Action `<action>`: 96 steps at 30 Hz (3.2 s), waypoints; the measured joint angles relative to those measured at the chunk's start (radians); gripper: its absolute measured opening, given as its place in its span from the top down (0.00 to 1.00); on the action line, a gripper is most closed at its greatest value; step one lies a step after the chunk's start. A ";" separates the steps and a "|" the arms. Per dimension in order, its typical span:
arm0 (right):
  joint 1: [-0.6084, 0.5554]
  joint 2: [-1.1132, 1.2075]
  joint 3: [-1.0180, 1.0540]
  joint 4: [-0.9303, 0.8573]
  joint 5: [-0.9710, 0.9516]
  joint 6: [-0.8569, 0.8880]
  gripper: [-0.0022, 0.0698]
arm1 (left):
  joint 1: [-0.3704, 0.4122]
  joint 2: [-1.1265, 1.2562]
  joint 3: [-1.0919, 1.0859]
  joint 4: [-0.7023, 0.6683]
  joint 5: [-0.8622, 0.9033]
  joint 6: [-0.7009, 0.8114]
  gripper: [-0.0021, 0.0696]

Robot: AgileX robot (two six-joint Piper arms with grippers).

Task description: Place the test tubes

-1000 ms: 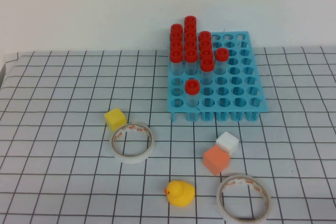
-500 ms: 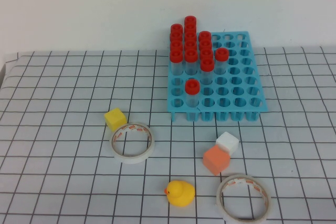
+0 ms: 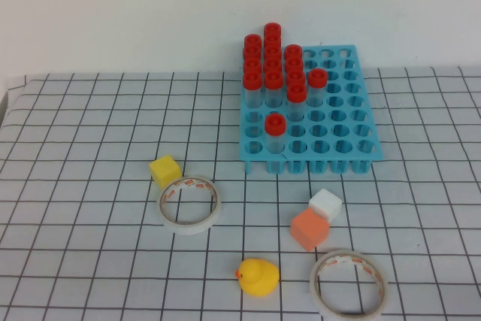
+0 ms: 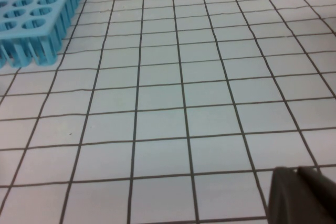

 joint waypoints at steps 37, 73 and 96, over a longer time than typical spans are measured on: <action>0.000 0.000 0.000 0.000 0.002 0.000 0.97 | -0.042 -0.085 0.221 -1.511 0.590 1.625 0.97; 0.000 0.000 0.000 0.000 0.002 0.000 0.97 | 0.039 -0.085 0.221 -1.724 0.759 1.813 0.97; 0.000 0.000 0.000 0.000 0.002 0.000 0.97 | 0.039 -0.085 0.219 -1.725 0.765 1.829 0.97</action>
